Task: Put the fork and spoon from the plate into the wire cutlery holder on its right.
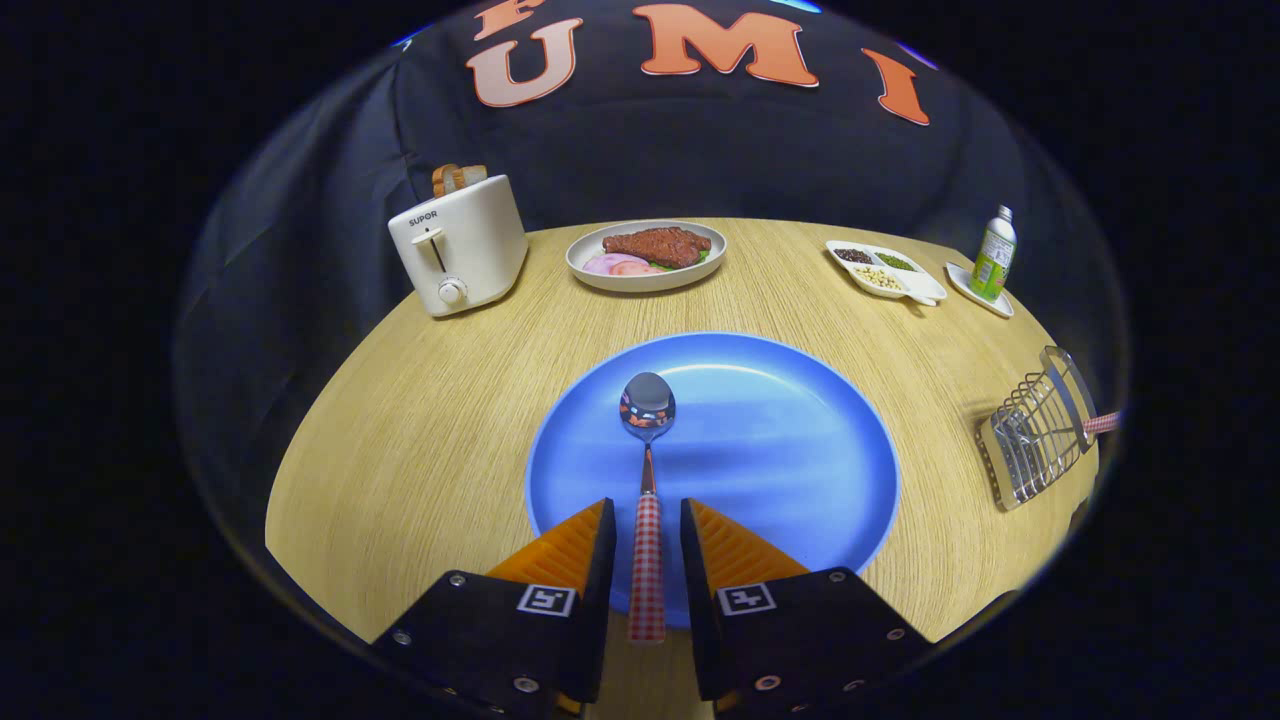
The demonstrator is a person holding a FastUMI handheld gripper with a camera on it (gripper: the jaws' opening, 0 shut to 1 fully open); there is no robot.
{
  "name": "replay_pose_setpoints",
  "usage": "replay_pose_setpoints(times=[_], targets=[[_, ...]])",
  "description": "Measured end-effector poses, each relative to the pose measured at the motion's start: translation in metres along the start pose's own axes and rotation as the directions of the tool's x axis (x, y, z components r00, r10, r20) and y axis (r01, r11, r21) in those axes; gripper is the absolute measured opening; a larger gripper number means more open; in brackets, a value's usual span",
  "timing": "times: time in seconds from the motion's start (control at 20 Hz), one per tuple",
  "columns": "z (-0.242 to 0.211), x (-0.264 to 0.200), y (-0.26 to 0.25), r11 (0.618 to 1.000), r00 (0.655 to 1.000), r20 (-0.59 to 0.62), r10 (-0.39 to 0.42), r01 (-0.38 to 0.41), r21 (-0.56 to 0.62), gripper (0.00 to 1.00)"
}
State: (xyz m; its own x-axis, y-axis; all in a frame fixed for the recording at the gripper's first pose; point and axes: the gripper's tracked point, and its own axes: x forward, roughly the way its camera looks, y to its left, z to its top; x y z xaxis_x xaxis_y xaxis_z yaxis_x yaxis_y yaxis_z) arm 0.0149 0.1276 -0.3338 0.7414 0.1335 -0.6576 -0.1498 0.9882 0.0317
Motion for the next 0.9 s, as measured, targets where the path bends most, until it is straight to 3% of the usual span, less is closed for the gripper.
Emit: replay_pose_setpoints(times=[0.25, 0.75, 0.9], targets=[[-0.001, -0.003, -0.001, 1.0, 1.0, -0.021, -0.005, 0.005, 0.008, 0.12], [0.023, -0.049, -0.028, 0.997, 0.992, -0.103, 0.074, -0.07, 0.041, 0.09], [0.03, -0.067, -0.057, 0.999, 0.989, -0.136, 0.052, -0.052, 0.009, 0.09]])
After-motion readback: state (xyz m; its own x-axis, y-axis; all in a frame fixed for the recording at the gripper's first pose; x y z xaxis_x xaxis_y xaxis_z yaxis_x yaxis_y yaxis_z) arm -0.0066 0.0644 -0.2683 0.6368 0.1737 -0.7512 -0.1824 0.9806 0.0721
